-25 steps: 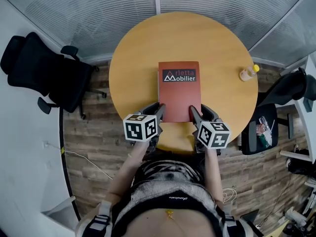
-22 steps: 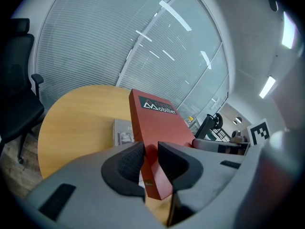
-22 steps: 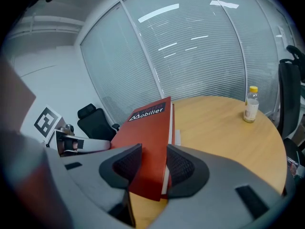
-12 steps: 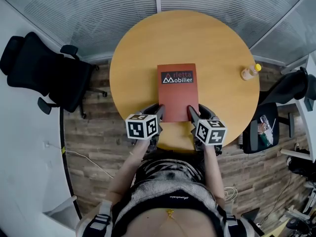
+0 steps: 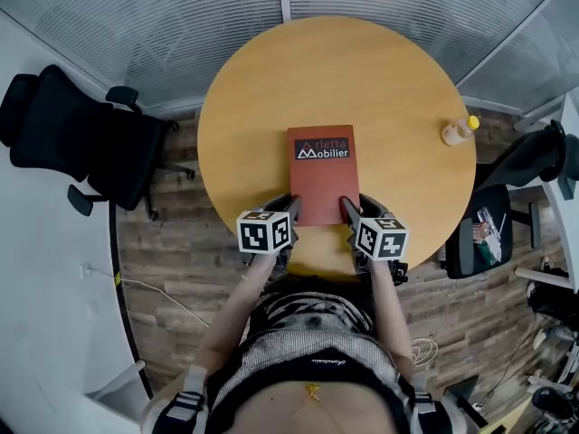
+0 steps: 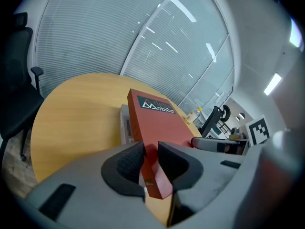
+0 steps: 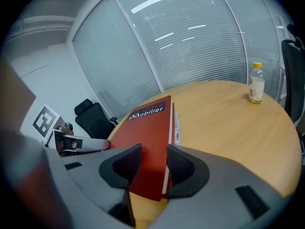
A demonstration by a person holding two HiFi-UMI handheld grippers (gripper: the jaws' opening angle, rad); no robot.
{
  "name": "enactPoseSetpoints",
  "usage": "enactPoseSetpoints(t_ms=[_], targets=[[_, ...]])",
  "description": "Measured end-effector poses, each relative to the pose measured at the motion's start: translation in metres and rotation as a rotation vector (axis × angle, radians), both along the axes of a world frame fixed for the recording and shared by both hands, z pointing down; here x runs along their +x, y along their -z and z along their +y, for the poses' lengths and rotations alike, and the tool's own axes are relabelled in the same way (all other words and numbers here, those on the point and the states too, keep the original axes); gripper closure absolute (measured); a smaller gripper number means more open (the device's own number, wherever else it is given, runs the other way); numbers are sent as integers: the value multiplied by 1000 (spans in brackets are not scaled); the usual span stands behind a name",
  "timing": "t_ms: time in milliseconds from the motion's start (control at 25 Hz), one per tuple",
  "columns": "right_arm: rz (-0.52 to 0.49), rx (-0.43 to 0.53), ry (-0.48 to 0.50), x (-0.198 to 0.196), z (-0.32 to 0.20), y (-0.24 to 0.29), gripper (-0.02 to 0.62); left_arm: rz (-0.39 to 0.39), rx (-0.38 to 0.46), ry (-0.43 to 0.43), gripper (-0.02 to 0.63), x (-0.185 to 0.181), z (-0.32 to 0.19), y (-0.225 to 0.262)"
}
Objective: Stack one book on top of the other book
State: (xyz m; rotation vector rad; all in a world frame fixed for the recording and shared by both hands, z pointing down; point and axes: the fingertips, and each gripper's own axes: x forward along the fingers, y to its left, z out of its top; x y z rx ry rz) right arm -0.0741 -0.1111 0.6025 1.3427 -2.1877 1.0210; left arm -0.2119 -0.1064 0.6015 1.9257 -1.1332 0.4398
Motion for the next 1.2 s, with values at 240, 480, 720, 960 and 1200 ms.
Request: enactPoseSetpoints(t_ms=[240,480,720,960,1200], targets=[[3,-34,2,3,-2,-18,422,-2,-38,-5,520,4,-2,-19],[4,-61,5,4,-6,-31,422,-2,-63,1,520,3,-5,-31],[-9,-82,2,4,-6,-40,422,-10,-84,-5,520,3,-6,-37],[-12,-90,2,4,-5,-49,422,-8,-88,-7,520,3,-6,-44],[-15,-68,1,3,-6,-49,422,-34,-84,-24,518,2,-8,-45]])
